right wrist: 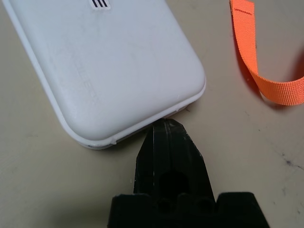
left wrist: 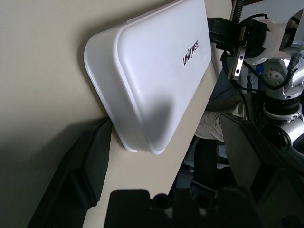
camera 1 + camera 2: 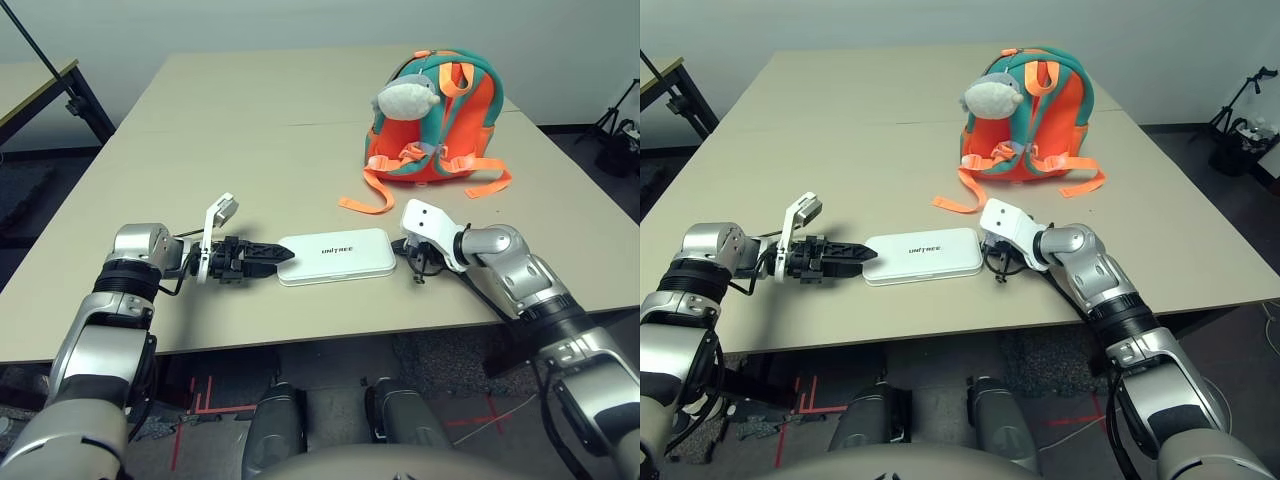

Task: Put the pencil case into the backpack and zip it.

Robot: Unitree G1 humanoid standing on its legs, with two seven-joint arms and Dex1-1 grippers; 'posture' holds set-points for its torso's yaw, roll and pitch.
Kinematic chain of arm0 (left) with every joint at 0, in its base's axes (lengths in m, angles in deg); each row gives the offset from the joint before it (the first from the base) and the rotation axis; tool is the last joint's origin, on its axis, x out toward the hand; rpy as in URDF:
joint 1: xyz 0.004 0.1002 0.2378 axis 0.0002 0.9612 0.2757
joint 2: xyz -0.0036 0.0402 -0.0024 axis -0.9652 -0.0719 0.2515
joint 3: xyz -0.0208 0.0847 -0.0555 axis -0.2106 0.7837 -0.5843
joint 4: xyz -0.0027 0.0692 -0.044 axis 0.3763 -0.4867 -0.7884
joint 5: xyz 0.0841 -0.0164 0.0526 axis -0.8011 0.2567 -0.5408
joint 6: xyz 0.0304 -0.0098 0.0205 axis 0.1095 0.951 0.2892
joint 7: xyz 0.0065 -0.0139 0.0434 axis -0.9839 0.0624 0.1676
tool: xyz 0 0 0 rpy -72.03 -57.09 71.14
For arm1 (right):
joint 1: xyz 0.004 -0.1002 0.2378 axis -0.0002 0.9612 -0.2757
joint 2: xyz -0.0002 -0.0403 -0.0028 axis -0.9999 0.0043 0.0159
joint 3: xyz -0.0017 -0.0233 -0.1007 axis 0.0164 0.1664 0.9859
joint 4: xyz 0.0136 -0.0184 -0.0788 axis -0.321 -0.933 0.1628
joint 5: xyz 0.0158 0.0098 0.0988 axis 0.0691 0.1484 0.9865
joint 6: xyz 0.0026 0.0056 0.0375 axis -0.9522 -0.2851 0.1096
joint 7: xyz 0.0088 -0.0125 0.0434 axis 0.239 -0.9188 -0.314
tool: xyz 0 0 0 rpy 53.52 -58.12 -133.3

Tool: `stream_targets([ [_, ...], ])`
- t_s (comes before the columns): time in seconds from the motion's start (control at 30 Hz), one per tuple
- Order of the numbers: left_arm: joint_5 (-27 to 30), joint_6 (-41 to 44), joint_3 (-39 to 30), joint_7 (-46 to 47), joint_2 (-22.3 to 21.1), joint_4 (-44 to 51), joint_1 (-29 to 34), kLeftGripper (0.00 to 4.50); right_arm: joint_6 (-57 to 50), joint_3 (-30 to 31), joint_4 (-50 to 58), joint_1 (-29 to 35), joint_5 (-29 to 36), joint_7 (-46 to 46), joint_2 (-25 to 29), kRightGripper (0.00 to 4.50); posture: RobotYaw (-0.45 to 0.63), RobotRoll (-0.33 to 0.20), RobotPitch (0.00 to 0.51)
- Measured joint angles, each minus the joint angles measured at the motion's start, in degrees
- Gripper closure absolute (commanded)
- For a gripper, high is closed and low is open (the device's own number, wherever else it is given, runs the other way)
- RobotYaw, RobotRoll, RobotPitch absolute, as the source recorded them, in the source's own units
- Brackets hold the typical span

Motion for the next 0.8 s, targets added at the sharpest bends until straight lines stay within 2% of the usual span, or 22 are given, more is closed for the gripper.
stream_targets([
  [0.8, -3.2, -1.2, -0.1, -1.1, -0.7, -2.4, -1.4, 0.00, -7.6, 0.3, 2.6, -0.1, -0.6, -1.1, -3.6, 4.48, -0.17, 0.000, 0.012],
])
